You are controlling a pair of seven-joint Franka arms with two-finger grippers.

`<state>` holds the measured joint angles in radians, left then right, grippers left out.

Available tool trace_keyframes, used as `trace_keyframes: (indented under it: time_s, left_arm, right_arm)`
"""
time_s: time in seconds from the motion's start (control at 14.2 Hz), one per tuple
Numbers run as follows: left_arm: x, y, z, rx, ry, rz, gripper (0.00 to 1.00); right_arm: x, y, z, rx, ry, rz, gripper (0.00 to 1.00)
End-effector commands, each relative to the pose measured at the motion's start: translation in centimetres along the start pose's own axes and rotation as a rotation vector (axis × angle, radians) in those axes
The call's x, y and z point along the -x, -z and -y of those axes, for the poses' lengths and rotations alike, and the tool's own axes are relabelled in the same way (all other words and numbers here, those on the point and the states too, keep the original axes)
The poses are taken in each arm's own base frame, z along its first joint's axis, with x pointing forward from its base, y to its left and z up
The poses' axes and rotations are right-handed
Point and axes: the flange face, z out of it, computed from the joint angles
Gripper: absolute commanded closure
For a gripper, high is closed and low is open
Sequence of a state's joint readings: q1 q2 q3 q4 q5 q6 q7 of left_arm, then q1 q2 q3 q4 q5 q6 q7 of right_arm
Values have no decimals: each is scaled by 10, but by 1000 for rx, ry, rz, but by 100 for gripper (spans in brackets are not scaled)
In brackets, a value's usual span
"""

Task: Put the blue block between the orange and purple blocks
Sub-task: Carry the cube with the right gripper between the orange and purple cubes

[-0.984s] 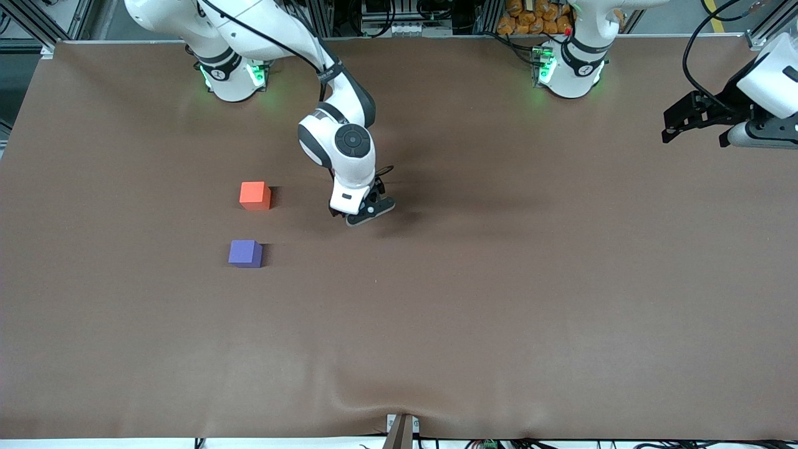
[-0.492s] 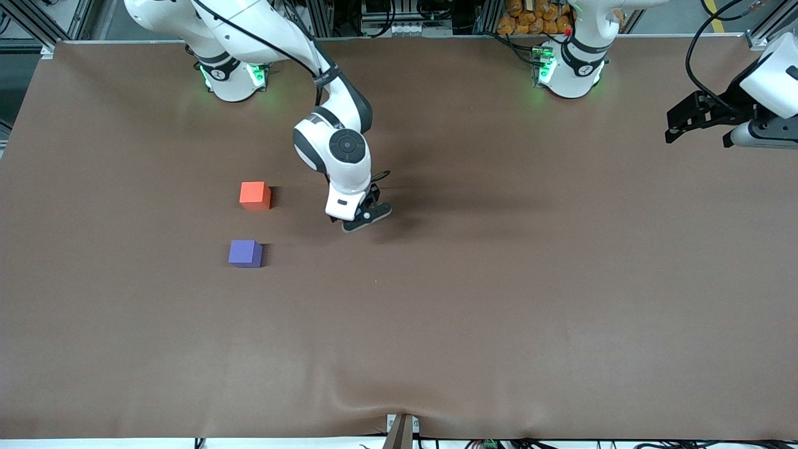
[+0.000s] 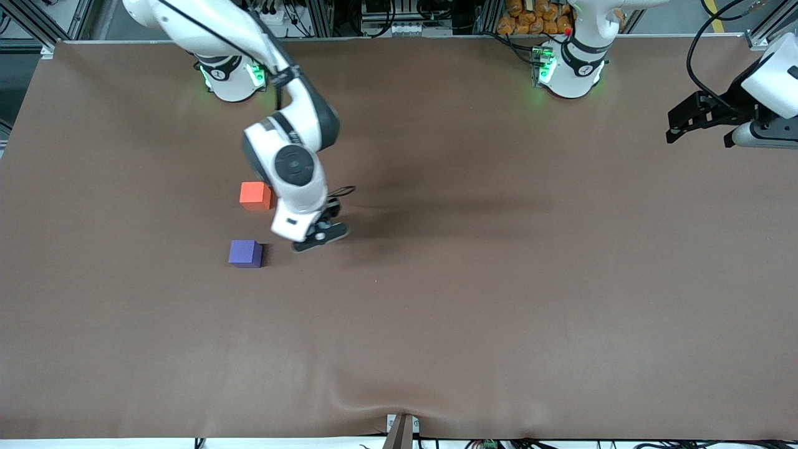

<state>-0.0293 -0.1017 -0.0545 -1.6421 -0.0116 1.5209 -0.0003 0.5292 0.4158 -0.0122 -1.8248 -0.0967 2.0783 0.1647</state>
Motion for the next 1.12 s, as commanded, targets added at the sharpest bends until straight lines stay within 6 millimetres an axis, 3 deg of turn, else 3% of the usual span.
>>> trace_keyframes:
  time_s: [0.0, 0.14, 0.42, 0.84, 1.05]
  left_arm:
    - [-2, 3, 1, -55, -22, -4, 0]
    - [-2, 3, 0, -55, -26, -5, 0]
    - [-2, 5, 2, -52, -23, -8, 0]
    - [-2, 7, 3, -41, -20, -13, 0]
    - [-2, 7, 2, -38, -26, -11, 0]
  right_arm:
    - [15, 14, -51, 0, -7, 56, 80]
    - [25, 9, -85, -2, -3, 96, 80]
    - [45, -18, -115, 41, -14, 103, 80]
    - [57, -37, -139, 76, -17, 78, 80]
    - [65, -57, -134, 65, -13, 45, 80]
